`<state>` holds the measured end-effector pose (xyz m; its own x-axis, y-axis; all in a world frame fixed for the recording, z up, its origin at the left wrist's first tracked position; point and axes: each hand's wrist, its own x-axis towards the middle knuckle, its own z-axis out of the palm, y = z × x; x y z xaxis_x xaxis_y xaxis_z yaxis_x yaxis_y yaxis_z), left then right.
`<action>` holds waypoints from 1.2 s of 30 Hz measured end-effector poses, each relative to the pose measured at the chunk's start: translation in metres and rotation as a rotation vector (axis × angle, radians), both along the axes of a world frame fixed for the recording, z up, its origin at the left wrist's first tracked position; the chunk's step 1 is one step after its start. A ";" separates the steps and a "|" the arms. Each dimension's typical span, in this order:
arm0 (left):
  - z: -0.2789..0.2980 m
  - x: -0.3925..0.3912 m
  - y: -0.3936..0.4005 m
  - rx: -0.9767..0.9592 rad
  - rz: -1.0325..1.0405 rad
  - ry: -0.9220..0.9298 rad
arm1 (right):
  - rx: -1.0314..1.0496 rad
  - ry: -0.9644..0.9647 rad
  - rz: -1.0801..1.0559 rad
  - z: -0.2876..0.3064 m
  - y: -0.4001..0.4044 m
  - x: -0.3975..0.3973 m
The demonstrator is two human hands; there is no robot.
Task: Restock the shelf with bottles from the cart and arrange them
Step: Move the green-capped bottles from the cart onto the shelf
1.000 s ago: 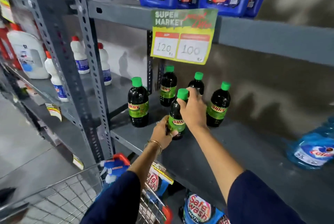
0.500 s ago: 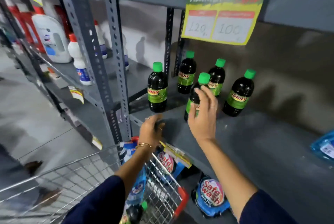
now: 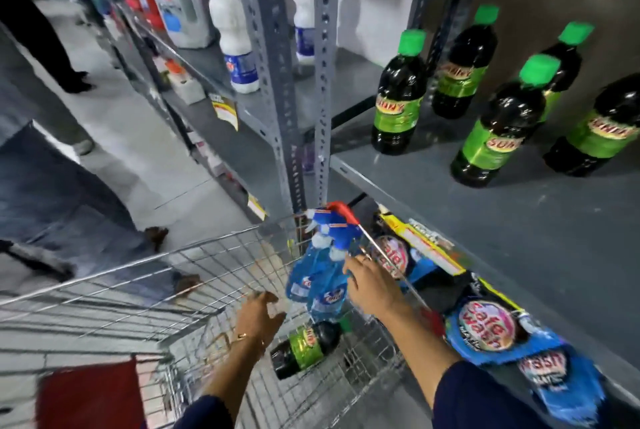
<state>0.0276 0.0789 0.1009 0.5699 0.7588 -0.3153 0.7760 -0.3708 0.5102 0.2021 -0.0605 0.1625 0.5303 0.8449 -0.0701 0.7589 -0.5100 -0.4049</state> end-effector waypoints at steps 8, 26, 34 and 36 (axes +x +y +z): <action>-0.093 -0.024 -0.007 -0.245 -0.046 0.263 | -0.513 0.207 -0.116 -0.103 0.008 -0.015; -0.135 -0.005 -0.017 -0.201 -0.354 0.420 | -0.502 0.719 -0.547 -0.175 0.024 -0.016; -0.084 -0.015 -0.021 -0.176 -0.244 0.288 | -0.319 0.831 -0.590 -0.116 0.032 -0.006; -0.064 -0.016 -0.023 -0.127 -0.216 0.251 | -0.221 0.835 -0.566 -0.091 0.029 -0.004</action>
